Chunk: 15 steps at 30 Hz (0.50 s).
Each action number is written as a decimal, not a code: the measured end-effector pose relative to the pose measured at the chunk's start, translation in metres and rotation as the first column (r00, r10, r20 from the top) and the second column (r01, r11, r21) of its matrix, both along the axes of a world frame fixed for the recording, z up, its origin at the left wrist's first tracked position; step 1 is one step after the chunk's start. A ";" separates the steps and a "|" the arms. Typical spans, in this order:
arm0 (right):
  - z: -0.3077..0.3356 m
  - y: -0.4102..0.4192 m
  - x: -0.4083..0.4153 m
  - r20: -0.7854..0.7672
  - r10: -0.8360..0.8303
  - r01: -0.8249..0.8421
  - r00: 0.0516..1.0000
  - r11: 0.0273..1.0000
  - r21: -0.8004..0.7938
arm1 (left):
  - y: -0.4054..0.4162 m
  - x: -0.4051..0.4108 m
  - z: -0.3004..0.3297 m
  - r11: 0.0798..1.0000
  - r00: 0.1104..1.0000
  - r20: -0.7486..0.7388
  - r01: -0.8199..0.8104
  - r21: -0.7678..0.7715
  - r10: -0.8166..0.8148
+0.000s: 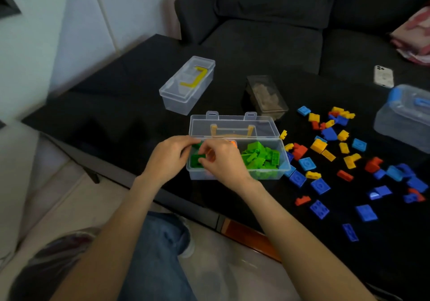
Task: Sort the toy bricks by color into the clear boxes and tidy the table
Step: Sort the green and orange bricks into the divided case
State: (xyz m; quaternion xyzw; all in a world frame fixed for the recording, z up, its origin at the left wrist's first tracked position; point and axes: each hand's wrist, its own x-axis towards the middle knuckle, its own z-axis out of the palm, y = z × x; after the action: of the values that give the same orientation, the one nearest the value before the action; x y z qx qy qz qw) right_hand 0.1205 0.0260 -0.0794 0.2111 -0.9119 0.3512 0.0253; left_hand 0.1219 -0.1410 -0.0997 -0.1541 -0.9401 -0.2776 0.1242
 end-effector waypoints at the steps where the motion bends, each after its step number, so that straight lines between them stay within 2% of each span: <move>1: -0.003 -0.003 0.003 -0.011 0.020 -0.019 1.000 0.999 0.047 | -0.001 0.003 -0.003 1.000 1.000 0.000 0.003 -0.006 -0.003; 6: -0.006 -0.005 0.006 -0.113 0.007 0.019 0.994 0.973 0.231 | 0.002 0.010 -0.013 0.993 0.996 0.082 -0.042 0.108 0.033; 9: -0.003 -0.006 0.007 -0.286 0.008 0.095 0.958 0.934 0.345 | 0.010 0.012 -0.015 0.998 0.993 0.110 -0.046 0.048 0.041; 12: -0.003 -0.007 0.009 -0.341 0.006 0.106 0.940 0.945 0.308 | 0.011 0.013 -0.020 0.990 0.996 0.031 -0.076 -0.123 0.081; 15: -0.006 -0.004 0.009 -0.310 0.024 0.070 0.951 0.954 0.290 | 0.011 0.015 -0.025 0.991 0.991 0.064 -0.111 -0.070 0.116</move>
State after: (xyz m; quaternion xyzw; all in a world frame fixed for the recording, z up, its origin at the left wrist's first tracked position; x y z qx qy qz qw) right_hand 0.1295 0.0220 -0.0850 0.2543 -0.9414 0.1720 0.1401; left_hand 0.1373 -0.1304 -0.1242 -0.0950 -0.9596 -0.2439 0.1027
